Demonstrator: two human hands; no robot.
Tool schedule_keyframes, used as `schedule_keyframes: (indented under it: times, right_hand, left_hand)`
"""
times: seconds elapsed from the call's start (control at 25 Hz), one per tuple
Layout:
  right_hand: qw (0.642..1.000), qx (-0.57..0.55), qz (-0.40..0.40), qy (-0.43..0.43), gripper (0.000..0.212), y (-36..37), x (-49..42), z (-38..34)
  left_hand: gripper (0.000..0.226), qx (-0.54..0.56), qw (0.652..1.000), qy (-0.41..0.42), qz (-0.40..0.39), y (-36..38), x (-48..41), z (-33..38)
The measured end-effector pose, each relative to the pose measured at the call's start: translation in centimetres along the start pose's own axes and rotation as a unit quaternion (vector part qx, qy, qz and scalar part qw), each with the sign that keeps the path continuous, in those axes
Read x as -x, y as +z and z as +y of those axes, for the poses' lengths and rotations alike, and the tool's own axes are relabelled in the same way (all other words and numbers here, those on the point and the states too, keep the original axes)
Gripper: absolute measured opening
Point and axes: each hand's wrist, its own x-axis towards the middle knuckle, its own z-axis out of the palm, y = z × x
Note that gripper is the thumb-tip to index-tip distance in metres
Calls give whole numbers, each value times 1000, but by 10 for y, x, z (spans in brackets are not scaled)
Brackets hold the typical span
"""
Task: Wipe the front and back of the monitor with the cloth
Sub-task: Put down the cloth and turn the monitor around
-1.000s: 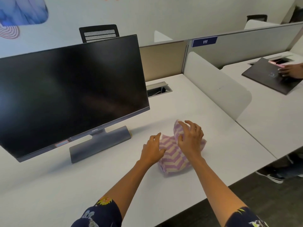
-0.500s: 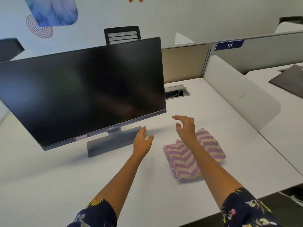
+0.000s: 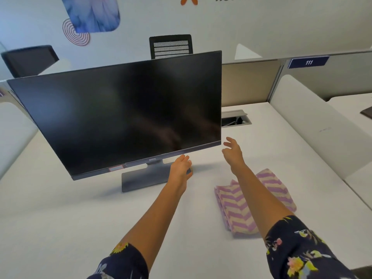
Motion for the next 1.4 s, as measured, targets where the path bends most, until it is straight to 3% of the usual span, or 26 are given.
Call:
schedule_keyframes:
  times: [0.24,0.32,0.4,0.56,0.68,0.76,0.84,1.04,1.4]
  right_hand:
    - [998,-30,-44,37,61,9,-1,-6]
    - [997,-52,-36,51,60,17,1,-1]
    - [995,-55,-51,73,56,29,6,9]
    - [985,120,-125,23,44,60,15,34]
    - [955,246,-163,-34,44,86,17,42]
    - [923,336,-166,-84,47,99,17,40]
    - [896,394,-169,-113,55,111,15,39]
    - [873,434,-181,-124,65,121,5,36]
    - [905,403,-114,-75,53,126,-3,38]
  left_hand:
    - [45,100,994,-39,3,-5,-5,7]
    - [43,36,999,-39,10,-11,-4,6]
    - [41,-146,988,-35,44,-22,-4,0]
    - [49,-467,882,36,53,-63,-8,-35]
    - [53,-655,752,70,25,-81,-12,-50]
    - [55,-742,664,91,-9,-83,-12,-54]
    - [58,-779,620,86,-33,-83,-12,-59]
    - [65,-793,605,60,-41,-83,-17,-66]
    - [73,-797,600,54,-46,-89,-19,-68]
